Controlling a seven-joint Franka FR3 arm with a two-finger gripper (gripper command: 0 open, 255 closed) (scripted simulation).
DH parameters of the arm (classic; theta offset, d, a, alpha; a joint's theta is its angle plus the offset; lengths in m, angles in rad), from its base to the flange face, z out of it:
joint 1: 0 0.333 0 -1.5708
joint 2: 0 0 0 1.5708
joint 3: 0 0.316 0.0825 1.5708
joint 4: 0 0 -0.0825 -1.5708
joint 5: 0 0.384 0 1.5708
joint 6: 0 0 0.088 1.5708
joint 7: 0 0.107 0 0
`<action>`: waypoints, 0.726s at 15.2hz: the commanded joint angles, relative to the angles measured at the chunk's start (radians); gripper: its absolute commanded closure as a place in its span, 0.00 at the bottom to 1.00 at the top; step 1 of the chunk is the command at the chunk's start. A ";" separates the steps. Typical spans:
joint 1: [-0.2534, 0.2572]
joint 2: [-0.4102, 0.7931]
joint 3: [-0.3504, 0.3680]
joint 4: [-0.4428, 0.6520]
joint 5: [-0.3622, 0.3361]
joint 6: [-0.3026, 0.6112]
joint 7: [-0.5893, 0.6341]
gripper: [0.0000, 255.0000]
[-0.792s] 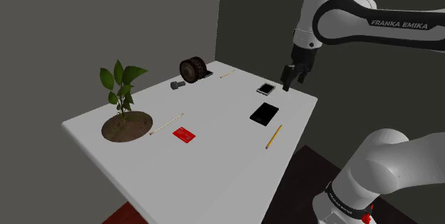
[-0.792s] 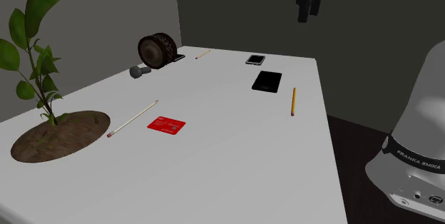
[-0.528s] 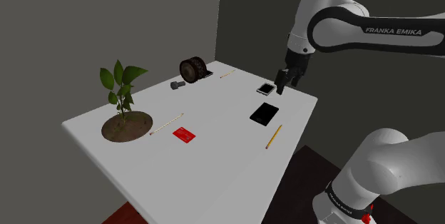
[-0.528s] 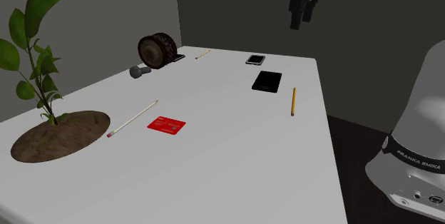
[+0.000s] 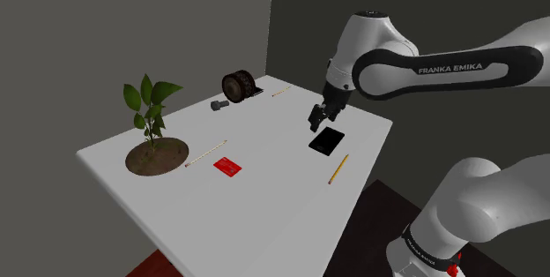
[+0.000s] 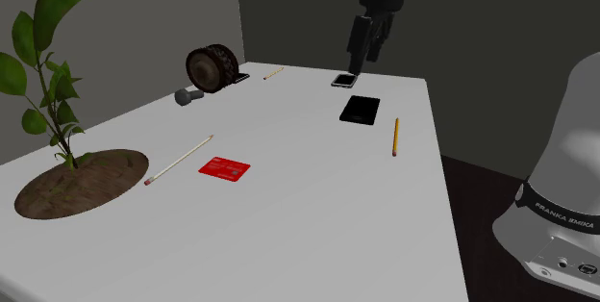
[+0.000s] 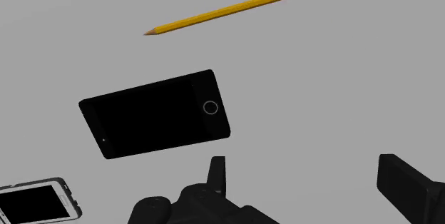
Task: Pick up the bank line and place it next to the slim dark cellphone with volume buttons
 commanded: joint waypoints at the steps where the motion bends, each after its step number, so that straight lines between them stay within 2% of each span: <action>1: 0.013 0.035 0.022 -0.016 0.009 0.088 0.015 0.00; 7: 0.034 0.191 0.107 -0.021 0.004 0.346 0.082 0.00; 11: 0.023 0.315 0.177 0.007 -0.046 0.506 0.152 0.00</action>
